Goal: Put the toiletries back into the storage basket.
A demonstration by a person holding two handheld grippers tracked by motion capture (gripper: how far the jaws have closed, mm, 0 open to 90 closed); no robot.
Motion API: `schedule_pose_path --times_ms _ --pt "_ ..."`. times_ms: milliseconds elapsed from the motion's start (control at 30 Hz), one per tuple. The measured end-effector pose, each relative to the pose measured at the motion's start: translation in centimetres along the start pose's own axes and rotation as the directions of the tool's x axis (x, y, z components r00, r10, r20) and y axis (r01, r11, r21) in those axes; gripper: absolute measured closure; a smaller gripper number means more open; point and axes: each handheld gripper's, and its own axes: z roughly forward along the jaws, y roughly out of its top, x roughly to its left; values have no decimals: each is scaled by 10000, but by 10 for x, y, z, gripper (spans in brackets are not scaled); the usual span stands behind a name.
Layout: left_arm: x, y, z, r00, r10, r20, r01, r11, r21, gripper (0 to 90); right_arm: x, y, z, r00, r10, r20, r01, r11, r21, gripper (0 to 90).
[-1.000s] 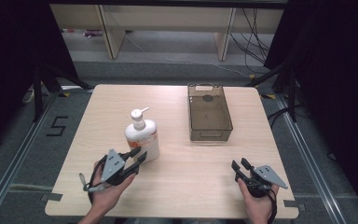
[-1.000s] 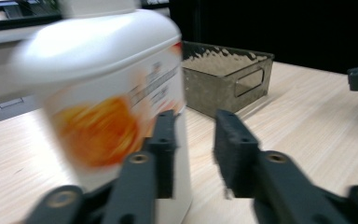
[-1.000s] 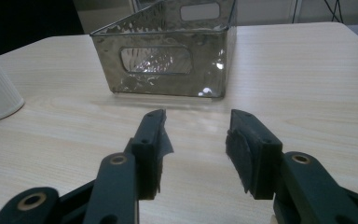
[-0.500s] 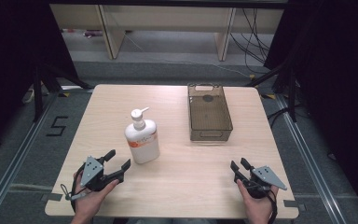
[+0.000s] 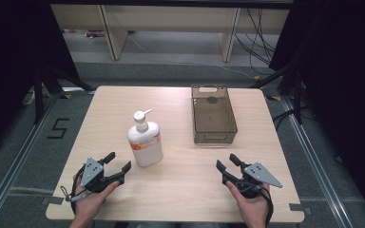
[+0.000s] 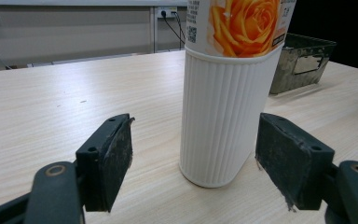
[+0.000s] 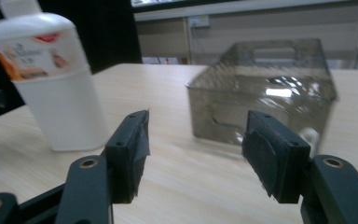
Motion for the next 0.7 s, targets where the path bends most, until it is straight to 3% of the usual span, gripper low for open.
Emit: schedule_pose_path --times_ms 33,67,133,167,200,267,300,333,400,567,700 --pt "2 0 0 10000 9 0 -9 10000 -45 265 10 8 4 9996 -114 -262 114 9999 -16 409" --pt "2 0 0 10000 9 0 -9 10000 -45 265 10 8 4 9996 -114 -262 114 9999 -16 409" --pt "4 -1 1 10000 -6 -33 5 10000 -79 264 24 21 13 9967 -635 -501 623 9978 -238 419" --pt "5 -2 1 10000 16 -20 -16 10000 -58 263 32 25 15 9978 -391 -529 384 9991 -155 425" --pt "5 -2 1 10000 16 -20 -16 10000 -58 261 32 25 15 9978 -391 -529 384 9991 -155 425" --pt "5 -4 1 10000 -49 -35 49 10000 47 260 46 35 24 9931 -875 -787 864 9961 -179 450" --pt "5 -4 2 10000 -5 -29 5 10000 94 258 51 37 27 9941 -793 -734 783 9968 -172 454" --pt "5 -5 3 10000 11 61 -11 10000 -11 257 56 40 31 9903 -1076 -873 1062 9941 -203 456" --pt "3 -5 1 9999 117 -92 -115 9997 196 254 73 48 42 9881 -1050 -1121 1020 9943 -322 465" --pt "1 -7 2 9997 242 -91 -239 9994 260 253 86 60 55 9808 -1563 -1164 1502 9869 -594 468" --pt "2 -9 4 9996 280 -12 -280 9994 210 251 95 75 68 9758 -1712 -1363 1603 9832 -874 473"
